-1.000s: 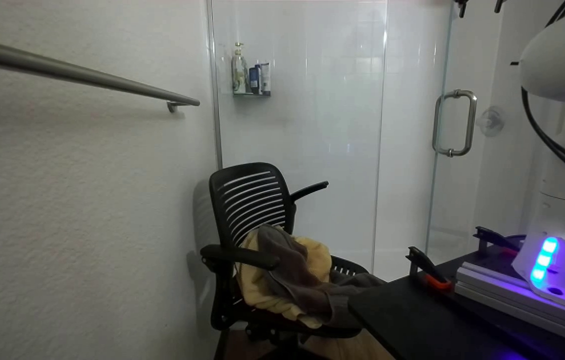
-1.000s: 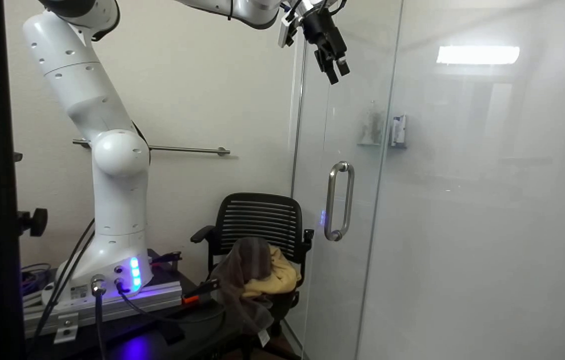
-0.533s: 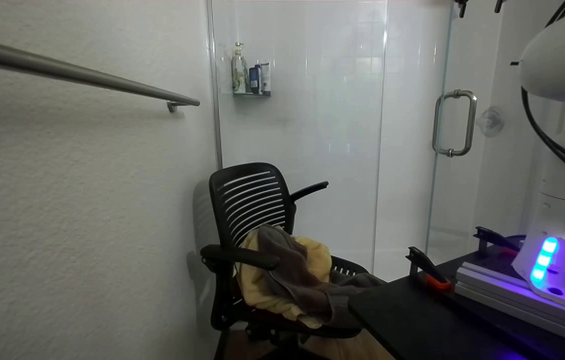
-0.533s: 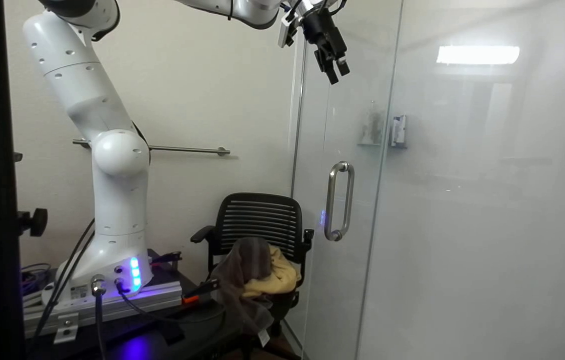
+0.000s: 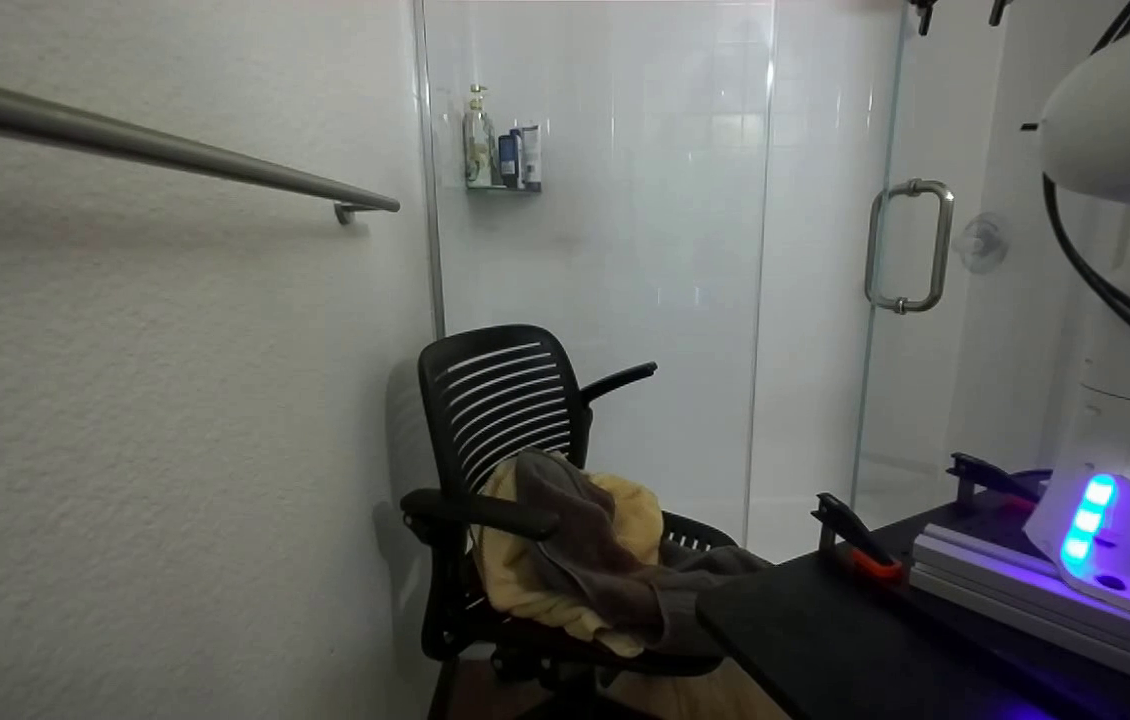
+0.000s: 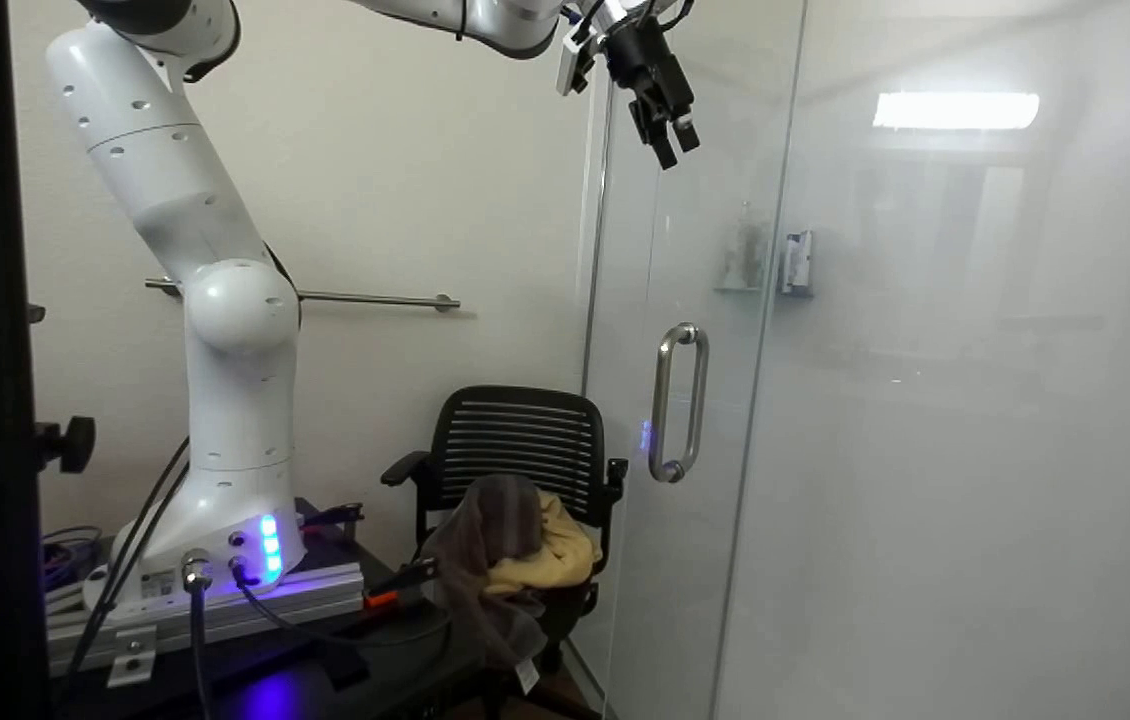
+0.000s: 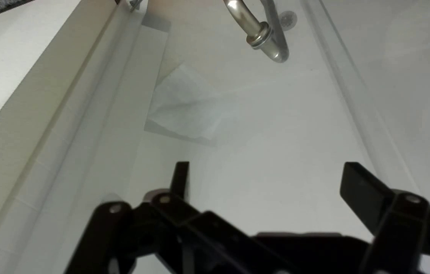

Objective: Close the door

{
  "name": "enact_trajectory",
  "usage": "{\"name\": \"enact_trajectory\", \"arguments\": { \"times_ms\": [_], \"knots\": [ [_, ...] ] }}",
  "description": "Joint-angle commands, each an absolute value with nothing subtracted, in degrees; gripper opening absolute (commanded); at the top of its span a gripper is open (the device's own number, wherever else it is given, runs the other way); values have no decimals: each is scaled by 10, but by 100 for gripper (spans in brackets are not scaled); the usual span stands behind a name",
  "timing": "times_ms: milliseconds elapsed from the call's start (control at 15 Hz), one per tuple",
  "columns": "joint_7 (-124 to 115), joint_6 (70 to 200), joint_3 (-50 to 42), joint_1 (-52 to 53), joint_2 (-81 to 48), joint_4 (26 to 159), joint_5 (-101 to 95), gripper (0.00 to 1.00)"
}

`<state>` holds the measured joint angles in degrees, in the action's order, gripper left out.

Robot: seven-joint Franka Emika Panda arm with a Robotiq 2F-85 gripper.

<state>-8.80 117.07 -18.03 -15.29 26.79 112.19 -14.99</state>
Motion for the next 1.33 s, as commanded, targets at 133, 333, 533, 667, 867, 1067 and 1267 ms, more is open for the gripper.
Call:
{"name": "enact_trajectory", "arguments": {
  "times_ms": [133, 333, 533, 667, 867, 1067, 1267],
  "knots": [
    [-23, 1188, -217, -124, 176, 1086, -61, 100],
    [-28, 1212, -216, -127, 197, 1123, -64, 100],
    [-81, 1171, -169, -169, 264, 1119, -140, 100],
    [-81, 1171, -169, -169, 264, 1119, -140, 100],
    [-81, 1171, -169, -169, 264, 1119, -140, 100],
    [-49, 1170, -174, -162, 257, 1114, -125, 100],
    [-35, 1171, -179, -154, 230, 1094, -114, 100]
  ]
}}
